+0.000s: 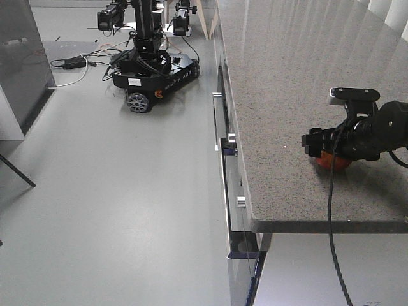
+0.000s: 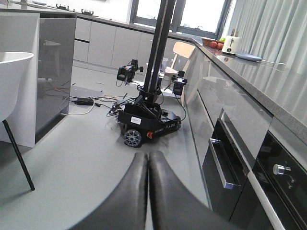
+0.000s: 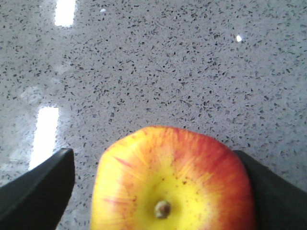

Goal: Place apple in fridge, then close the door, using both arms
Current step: 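Close the right gripper around the apple, then lift the apple off the counter with the right gripper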

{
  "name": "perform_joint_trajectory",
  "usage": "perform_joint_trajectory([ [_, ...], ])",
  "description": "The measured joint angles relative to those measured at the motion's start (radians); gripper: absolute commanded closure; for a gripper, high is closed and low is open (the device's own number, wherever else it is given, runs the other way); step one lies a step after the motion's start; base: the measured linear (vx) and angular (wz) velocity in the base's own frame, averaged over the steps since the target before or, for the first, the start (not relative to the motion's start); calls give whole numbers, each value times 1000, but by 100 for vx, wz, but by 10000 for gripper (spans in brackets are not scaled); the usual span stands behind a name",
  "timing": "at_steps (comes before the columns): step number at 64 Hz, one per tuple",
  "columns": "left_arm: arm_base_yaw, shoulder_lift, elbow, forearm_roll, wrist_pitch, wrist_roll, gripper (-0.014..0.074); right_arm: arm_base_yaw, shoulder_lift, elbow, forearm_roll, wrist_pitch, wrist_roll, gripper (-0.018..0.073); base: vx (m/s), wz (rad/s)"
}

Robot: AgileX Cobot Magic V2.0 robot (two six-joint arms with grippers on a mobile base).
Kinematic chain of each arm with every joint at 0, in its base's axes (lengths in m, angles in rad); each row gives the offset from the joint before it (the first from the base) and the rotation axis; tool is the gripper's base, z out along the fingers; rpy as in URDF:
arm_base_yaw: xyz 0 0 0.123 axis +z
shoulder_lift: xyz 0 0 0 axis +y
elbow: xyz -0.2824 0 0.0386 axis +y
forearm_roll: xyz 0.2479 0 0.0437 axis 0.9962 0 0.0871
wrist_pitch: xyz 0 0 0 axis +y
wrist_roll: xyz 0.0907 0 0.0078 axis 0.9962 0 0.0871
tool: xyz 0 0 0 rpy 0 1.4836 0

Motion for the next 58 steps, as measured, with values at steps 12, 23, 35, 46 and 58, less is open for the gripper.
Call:
perform_joint_trajectory([
  [12, 0, 0, 0, 0, 0, 0, 602, 0, 0, 0, 0, 7, 0, 122, 0, 0],
  [23, 0, 0, 0, 0, 0, 0, 602, 0, 0, -1, -1, 14, 0, 302, 0, 0],
  [35, 0, 0, 0, 0, 0, 0, 602, 0, -10, -1, -1, 36, -1, 463, 0, 0],
  [46, 0, 0, 0, 0, 0, 0, 602, 0, -117, 2, -2, 59, -1, 536, 0, 0],
  [58, 0, 0, 0, 0, 0, 0, 602, 0, -331, 2, 0, 59, -3, 552, 0, 0],
])
